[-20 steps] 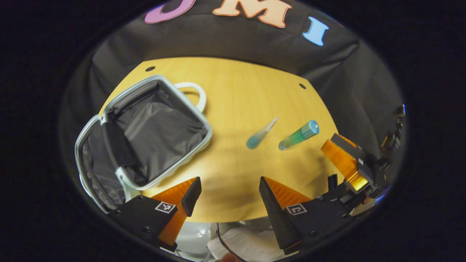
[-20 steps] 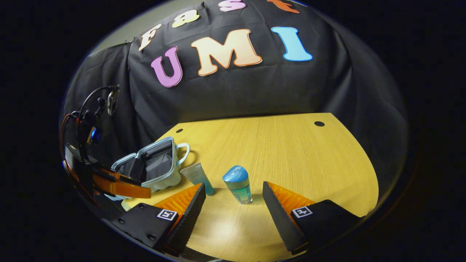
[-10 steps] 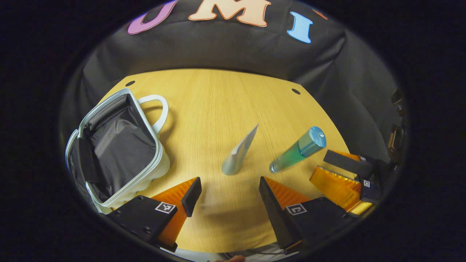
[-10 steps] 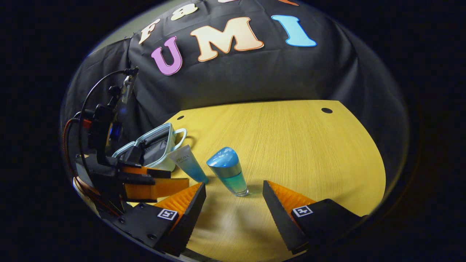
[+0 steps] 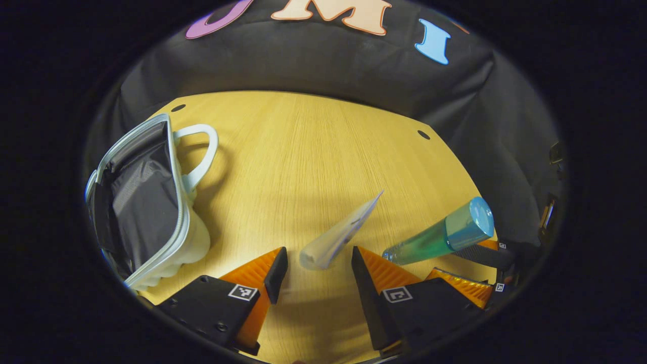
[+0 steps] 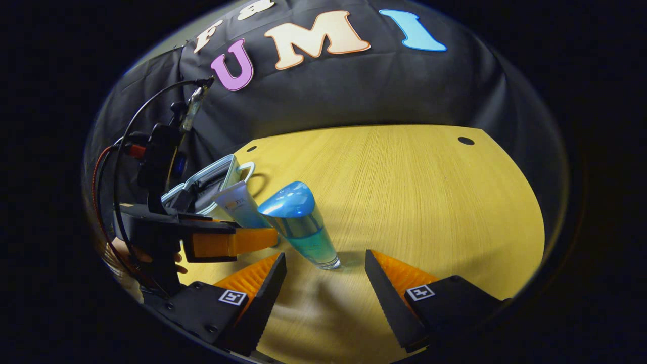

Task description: First open the suitcase, pack the skin care products into it, and then close the suitcase.

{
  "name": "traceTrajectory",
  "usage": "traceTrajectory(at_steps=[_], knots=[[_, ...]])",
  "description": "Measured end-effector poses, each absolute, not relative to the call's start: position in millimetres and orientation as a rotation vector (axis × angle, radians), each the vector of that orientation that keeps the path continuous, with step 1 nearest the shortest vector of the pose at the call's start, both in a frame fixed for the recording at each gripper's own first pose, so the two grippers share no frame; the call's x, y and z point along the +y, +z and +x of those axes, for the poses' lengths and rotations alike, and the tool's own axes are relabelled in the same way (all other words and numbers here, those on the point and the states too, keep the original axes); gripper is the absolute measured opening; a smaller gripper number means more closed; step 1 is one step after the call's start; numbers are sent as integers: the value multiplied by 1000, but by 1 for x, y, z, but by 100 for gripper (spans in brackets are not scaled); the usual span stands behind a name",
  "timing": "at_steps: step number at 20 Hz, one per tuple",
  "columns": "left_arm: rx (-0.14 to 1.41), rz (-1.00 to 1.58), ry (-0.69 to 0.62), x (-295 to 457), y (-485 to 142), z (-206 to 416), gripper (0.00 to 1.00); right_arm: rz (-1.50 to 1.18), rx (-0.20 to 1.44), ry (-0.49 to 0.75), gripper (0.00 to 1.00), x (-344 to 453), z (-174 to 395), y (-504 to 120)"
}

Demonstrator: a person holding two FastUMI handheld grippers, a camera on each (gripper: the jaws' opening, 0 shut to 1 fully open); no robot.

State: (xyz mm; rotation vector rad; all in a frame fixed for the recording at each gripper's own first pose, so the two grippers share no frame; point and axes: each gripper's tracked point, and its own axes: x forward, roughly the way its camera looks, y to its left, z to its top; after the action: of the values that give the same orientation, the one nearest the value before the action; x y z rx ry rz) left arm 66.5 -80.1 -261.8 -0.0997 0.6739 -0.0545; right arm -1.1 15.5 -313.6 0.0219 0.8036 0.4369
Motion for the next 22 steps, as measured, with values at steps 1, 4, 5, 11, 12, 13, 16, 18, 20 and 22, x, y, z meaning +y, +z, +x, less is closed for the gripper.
traceTrajectory(at_steps=[1, 4, 5, 11, 12, 13, 16, 18, 20, 22], knots=[[680, -97, -54, -82, -265, 70, 80, 24, 806, 441, 99, 16, 2, -316], [697, -93, -39, -83, -272, 75, 75, 27, 810, 452, 94, 19, 8, -324], [705, -92, -31, -81, -273, 74, 69, 28, 812, 455, 94, 21, 10, -326], [649, -175, -65, -85, -270, 84, 39, 10, 819, 479, 94, 28, 16, -337], [648, -186, -69, -85, -270, 83, 41, 7, 815, 486, 98, 30, 17, -337], [656, -194, -69, -84, -269, 81, 39, 1, 810, 492, 98, 33, 19, -339], [674, -205, -73, -83, -264, 73, 37, -37, 772, 512, 98, 40, 27, -339], [656, -209, -56, -81, -253, 68, 37, -56, 768, 520, 96, 42, 28, -345], [656, -231, -57, -84, -242, 57, 37, -65, 780, 517, 93, 44, 27, -350], [650, -245, -53, -83, -231, 46, 37, -68, 784, 510, 83, 46, 29, -353]])
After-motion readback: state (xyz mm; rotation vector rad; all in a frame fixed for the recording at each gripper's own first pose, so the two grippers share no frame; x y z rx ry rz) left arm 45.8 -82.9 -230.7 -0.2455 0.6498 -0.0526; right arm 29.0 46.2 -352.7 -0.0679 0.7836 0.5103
